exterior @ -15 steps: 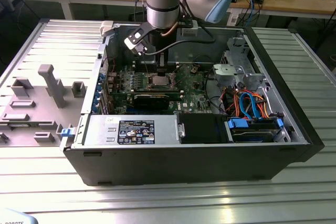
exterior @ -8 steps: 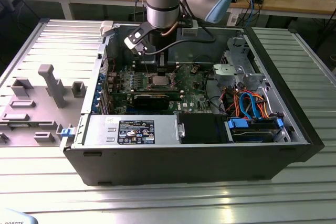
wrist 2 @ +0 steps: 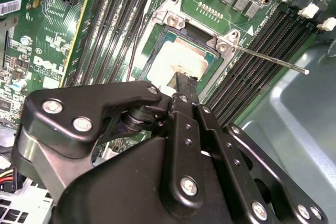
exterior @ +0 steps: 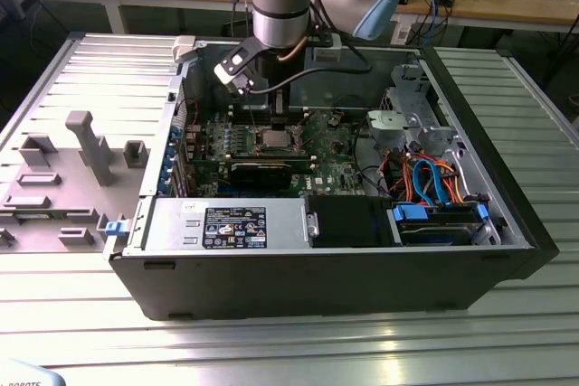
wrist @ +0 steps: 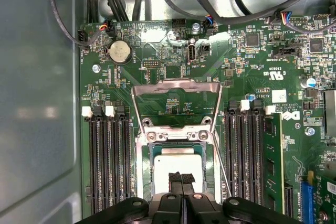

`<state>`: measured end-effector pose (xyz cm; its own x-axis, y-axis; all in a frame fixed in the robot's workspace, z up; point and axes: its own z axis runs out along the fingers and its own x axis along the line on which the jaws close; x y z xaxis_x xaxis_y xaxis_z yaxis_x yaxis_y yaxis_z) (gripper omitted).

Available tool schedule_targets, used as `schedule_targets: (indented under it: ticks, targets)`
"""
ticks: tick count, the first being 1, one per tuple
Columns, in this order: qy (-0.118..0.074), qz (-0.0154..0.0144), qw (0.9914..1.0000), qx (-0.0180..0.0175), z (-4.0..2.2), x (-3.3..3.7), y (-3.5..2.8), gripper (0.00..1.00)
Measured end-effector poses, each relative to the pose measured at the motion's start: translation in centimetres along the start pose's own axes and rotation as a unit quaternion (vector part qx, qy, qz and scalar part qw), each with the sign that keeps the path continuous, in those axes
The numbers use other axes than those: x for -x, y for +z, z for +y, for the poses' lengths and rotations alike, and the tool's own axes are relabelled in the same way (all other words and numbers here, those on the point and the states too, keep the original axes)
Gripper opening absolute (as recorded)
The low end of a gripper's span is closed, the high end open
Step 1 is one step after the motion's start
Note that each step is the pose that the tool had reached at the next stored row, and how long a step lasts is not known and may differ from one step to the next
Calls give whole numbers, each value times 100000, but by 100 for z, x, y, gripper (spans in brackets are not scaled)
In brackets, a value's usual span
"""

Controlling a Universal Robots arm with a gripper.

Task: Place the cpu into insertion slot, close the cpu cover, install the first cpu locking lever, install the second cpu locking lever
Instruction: 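Close the cpu cover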

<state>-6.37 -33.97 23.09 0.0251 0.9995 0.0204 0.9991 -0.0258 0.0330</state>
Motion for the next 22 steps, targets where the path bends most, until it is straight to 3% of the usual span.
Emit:
schedule_targets:
  ticks: [21,22]
  targets:
    - [0,1,100000,-72,4,-1,-62,11]
    - [6,149,100000,-82,4,-2,-62,11]
